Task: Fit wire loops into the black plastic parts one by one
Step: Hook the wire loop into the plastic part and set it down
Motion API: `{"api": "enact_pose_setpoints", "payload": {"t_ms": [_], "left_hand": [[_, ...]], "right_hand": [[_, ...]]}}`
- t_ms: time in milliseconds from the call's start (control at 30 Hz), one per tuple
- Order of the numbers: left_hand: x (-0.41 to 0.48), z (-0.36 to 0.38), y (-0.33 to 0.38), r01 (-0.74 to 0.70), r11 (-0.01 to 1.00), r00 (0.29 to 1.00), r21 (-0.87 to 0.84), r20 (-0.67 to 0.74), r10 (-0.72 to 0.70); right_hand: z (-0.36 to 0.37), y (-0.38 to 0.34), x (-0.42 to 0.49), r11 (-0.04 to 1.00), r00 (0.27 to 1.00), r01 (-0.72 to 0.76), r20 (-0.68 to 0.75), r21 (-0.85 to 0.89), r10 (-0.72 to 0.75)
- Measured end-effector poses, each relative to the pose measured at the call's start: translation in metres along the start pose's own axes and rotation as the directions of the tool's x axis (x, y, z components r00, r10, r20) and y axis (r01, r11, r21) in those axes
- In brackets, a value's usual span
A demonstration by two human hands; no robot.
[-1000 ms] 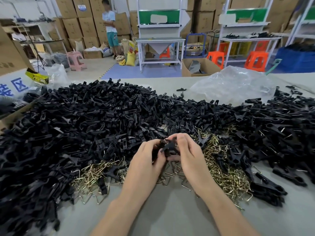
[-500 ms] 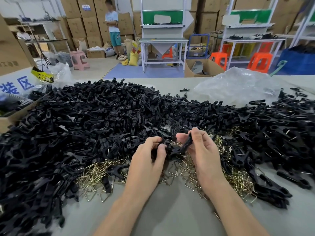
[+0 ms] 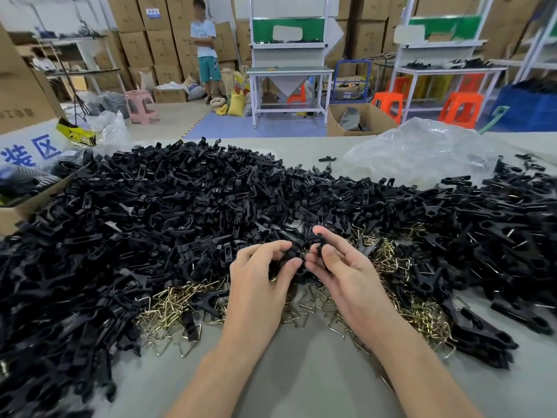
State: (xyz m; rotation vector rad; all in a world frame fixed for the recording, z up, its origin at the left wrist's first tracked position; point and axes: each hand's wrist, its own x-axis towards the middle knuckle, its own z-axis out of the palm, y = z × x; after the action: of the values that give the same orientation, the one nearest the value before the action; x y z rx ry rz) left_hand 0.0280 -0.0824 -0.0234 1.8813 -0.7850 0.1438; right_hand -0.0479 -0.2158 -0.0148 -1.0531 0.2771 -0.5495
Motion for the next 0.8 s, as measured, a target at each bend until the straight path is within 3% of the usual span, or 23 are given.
{"api": "enact_pose_setpoints", "payload": {"t_ms": [200, 433, 700, 800], "left_hand": [[0.002, 0.000, -0.001, -0.089, 0.993, 0.976, 0.082, -0.194, 0.104], [-0.001, 0.003, 0.004, -0.088, 0.995, 0.993, -0.045, -0.077, 0.084], [-0.004, 0.002, 0.010, -0.076, 0.982, 0.997, -0.172, 0.001, 0.077], [-0.004, 0.002, 0.011, 0.036, 0.963, 0.999, -0.268, -0.008, -0.039]], "right_hand": [[0.005, -0.001, -0.003, 0.997, 0.997, -0.075, 0.032, -0.002, 0.075], [0.012, -0.001, -0.007, 0.989, 0.999, -0.014, 0.042, -0.148, 0.020], [0.007, 0.003, -0.005, 0.994, 0.994, -0.107, -0.002, 0.024, 0.107], [0.008, 0.002, -0.006, 0.993, 0.995, -0.104, 0.001, 0.046, 0.104]]}}
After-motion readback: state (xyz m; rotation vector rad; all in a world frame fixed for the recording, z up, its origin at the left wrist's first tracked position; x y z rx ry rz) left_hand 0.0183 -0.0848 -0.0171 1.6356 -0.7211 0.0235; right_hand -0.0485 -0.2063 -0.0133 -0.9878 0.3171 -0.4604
